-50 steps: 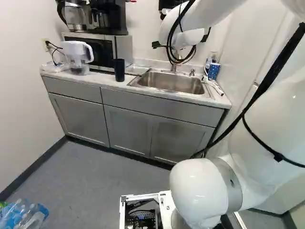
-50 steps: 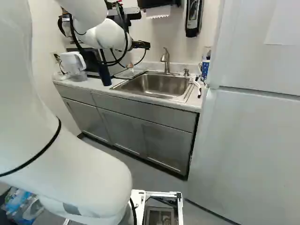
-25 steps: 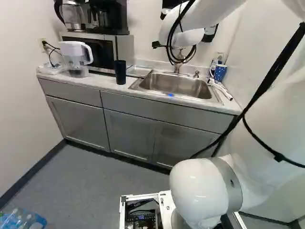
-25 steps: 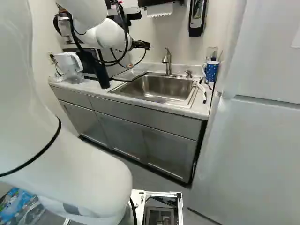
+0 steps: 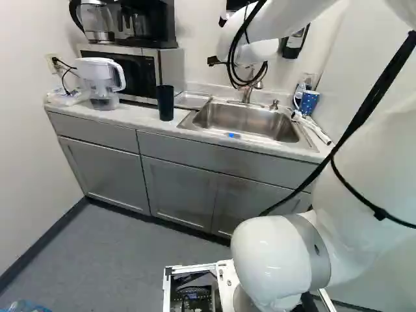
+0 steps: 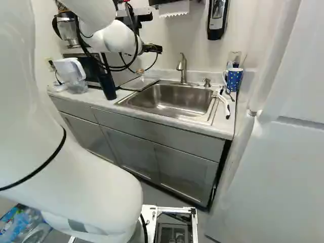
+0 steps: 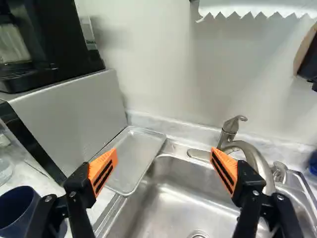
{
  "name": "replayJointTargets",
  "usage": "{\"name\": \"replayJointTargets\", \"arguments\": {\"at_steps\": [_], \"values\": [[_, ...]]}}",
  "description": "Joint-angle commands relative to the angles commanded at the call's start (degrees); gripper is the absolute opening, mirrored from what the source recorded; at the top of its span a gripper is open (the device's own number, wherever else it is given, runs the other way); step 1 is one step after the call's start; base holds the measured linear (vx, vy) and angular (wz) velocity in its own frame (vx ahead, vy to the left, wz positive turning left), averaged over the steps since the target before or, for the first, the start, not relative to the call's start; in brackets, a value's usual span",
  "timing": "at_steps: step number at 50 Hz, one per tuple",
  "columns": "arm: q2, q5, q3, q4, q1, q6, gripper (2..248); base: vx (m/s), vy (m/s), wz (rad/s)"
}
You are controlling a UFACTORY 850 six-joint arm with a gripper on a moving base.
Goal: Rinse the cup and place it in the tray
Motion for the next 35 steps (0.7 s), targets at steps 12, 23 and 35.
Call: {"name": "replayJointTargets", "arguments": {"at_steps": [12,23,35], "values": [[-0.25,0.00,-0.23,0.00,0.00,0.00,247,0.093,0.023,0.003],[-0.25,0.00,-0.23,0.00,0.00,0.00,247,-0.008,-0.001,-0.001],[-0.25,0.00,-0.23,0.00,0.00,0.00,247,-0.002,0.000,0.000]]}}
